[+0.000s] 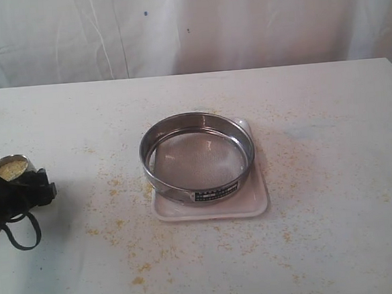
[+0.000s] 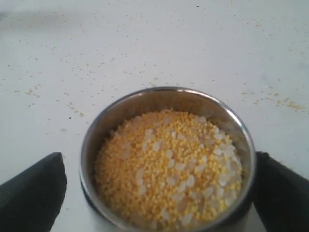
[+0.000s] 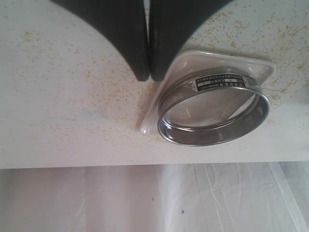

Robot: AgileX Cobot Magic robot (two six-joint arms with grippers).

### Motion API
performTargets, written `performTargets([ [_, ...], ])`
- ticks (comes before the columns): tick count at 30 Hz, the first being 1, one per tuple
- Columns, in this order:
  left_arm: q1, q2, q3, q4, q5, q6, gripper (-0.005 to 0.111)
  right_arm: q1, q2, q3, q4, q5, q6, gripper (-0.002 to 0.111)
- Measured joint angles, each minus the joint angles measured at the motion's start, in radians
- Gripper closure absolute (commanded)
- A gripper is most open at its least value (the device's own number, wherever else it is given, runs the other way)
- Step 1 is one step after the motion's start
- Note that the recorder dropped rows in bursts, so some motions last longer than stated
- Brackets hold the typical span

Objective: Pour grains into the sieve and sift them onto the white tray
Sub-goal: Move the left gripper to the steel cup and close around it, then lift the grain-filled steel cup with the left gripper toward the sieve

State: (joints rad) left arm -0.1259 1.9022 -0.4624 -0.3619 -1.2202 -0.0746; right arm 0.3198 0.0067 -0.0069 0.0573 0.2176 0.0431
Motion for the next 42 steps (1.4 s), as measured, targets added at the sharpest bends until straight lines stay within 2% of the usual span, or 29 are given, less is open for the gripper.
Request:
performTargets([
  [18,0.020,0.027,-0.028,0.014,0.000,0.002,0.002,0.000,0.000,0.000,0.000,0.000,0.000,0.108],
  [21,0.020,0.027,-0.028,0.014,0.000,0.002,0.006,0.000,0.000,0.000,0.000,0.000,0.000,0.108],
  [23,0.020,0.027,-0.028,0.014,0.000,0.002,0.019,0.000,0.000,0.000,0.000,0.000,0.000,0.108],
  [24,0.020,0.027,-0.028,0.014,0.000,0.002,0.030,0.000,0.000,0.000,0.000,0.000,0.000,0.108],
  [29,0.020,0.027,-0.028,0.014,0.002,0.002,0.107,0.000,0.000,0.000,0.000,0.000,0.000,0.108],
  [34,0.020,0.027,-0.028,0.041,0.002,0.009,0.107,0.000,0.000,0.000,0.000,0.000,0.000,0.108],
  [42,0.020,0.027,-0.028,0.202,0.002,0.020,0.107,0.000,0.000,0.000,0.000,0.000,0.000,0.108],
])
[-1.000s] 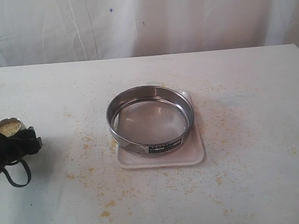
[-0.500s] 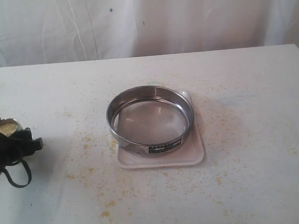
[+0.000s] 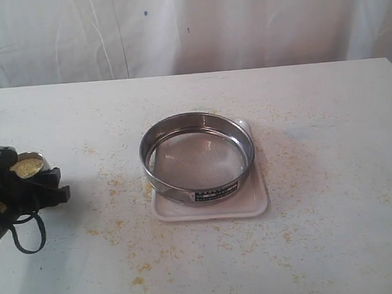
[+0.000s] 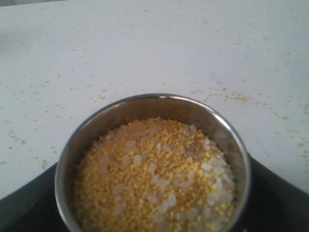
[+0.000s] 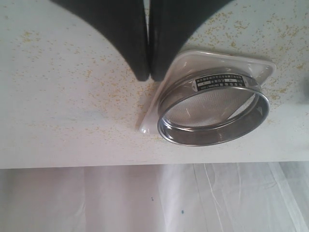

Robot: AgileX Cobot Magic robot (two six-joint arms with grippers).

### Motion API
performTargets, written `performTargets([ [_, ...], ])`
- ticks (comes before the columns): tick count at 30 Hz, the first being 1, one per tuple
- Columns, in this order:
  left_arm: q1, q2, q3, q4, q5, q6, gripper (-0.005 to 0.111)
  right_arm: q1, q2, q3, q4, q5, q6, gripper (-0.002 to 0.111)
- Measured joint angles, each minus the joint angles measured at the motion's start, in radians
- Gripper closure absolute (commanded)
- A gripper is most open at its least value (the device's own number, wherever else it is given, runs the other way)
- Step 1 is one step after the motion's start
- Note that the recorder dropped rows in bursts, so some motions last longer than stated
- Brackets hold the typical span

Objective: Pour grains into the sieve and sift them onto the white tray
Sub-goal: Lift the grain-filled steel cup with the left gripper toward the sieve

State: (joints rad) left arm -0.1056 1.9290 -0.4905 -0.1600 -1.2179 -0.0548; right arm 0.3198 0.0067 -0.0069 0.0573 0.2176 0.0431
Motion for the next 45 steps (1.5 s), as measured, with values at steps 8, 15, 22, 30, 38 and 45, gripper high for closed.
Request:
performTargets([
  [8,0.000,0.000,0.000,0.101,0.001,-0.031,0.107,0.000,0.000,0.000,0.000,0.000,0.000,0.108],
  [15,-0.011,-0.022,0.000,0.160,0.045,-0.048,0.107,0.000,0.000,0.000,0.000,0.000,0.000,0.108],
  [22,-0.041,-0.056,-0.020,0.232,0.141,-0.059,0.107,0.000,0.000,0.000,0.000,0.000,0.000,0.108],
  [30,-0.059,-0.063,-0.081,0.294,0.237,-0.096,0.107,0.000,0.000,0.000,0.000,0.000,-0.002,0.108],
  [38,-0.099,-0.065,-0.134,0.306,0.322,-0.100,0.107,0.000,0.000,0.000,0.000,0.000,-0.002,0.108],
  [45,-0.115,-0.065,-0.172,0.320,0.370,-0.100,0.107,0.000,0.000,0.000,0.000,0.000,-0.002,0.108],
])
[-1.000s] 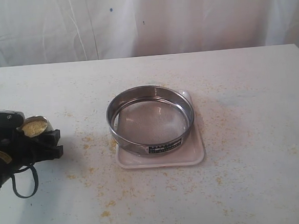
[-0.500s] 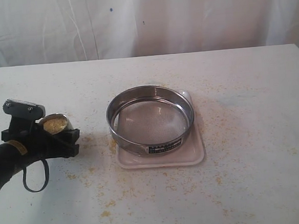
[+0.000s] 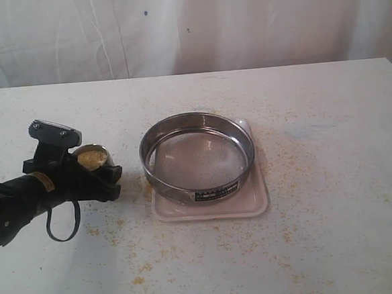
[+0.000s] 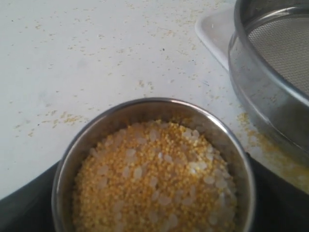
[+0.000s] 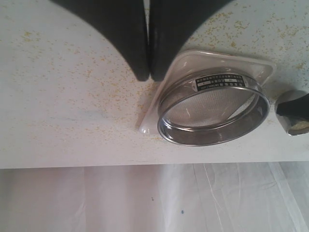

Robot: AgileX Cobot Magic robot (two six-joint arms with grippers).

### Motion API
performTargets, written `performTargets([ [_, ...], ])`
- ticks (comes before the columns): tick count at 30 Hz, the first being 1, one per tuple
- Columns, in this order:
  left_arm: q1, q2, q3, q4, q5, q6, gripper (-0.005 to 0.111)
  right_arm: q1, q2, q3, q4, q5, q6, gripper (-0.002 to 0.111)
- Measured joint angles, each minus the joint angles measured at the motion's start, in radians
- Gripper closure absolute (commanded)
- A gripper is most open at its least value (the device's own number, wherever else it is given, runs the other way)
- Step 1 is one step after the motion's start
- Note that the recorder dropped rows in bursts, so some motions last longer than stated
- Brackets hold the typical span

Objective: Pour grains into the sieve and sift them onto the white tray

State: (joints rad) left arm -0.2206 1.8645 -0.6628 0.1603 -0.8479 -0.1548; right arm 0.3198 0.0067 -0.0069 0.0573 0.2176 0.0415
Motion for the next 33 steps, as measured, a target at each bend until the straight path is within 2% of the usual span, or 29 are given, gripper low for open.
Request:
performTargets([
  [12,-0.014,-0.052,-0.012,0.011,0.047,0.000,0.107,0.000,0.000,0.000,0.000,0.000,0.000,0.108],
  [23,-0.014,-0.070,-0.042,0.013,0.207,-0.024,0.107,0.000,0.000,0.000,0.000,0.000,0.000,0.108],
  [33,-0.014,-0.066,-0.050,0.013,0.235,-0.054,0.107,0.000,0.000,0.000,0.000,0.000,0.000,0.108],
])
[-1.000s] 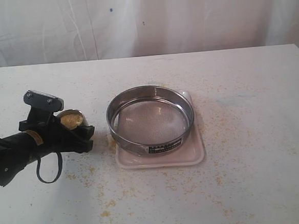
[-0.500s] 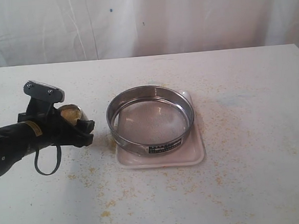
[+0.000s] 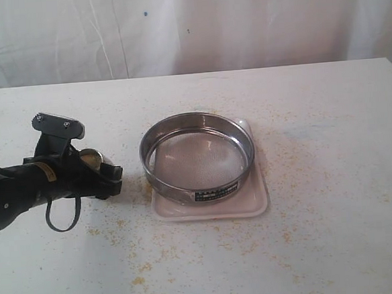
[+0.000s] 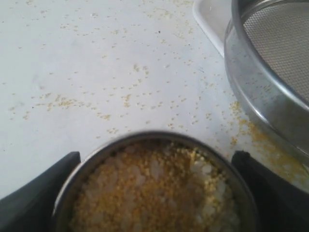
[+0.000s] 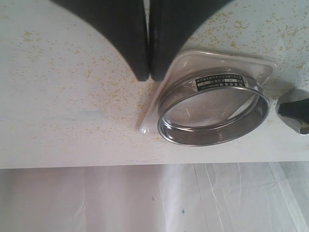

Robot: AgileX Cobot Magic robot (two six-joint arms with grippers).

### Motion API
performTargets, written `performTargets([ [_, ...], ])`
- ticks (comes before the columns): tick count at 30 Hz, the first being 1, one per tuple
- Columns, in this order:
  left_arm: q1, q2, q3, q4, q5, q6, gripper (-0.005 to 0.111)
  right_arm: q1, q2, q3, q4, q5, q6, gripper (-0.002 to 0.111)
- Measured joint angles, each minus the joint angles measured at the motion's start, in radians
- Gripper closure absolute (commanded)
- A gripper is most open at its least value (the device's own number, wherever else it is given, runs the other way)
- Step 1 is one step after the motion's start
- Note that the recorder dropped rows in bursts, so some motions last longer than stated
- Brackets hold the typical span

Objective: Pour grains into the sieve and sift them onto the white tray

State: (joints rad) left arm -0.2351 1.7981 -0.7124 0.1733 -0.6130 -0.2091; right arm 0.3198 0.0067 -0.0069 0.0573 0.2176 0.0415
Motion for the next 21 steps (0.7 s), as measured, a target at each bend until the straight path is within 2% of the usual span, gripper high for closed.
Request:
performTargets([
  [7,0.000,0.021,-0.068,0.045,0.106,-0.019,0.107,0.000,0.000,0.000,0.000,0.000,0.000,0.108],
  [14,0.000,0.023,-0.099,0.054,0.155,-0.022,0.106,0.000,0.000,0.000,0.000,0.000,0.000,0.108],
  [17,0.000,0.023,-0.099,0.054,0.155,-0.024,0.091,0.000,0.000,0.000,0.000,0.000,0.000,0.108],
  [19,0.000,0.023,-0.099,0.054,0.155,-0.024,0.072,0.000,0.000,0.000,0.000,0.000,0.000,0.108],
  [21,0.000,0.023,-0.099,0.054,0.155,-0.024,0.047,0.000,0.000,0.000,0.000,0.000,0.000,0.108],
])
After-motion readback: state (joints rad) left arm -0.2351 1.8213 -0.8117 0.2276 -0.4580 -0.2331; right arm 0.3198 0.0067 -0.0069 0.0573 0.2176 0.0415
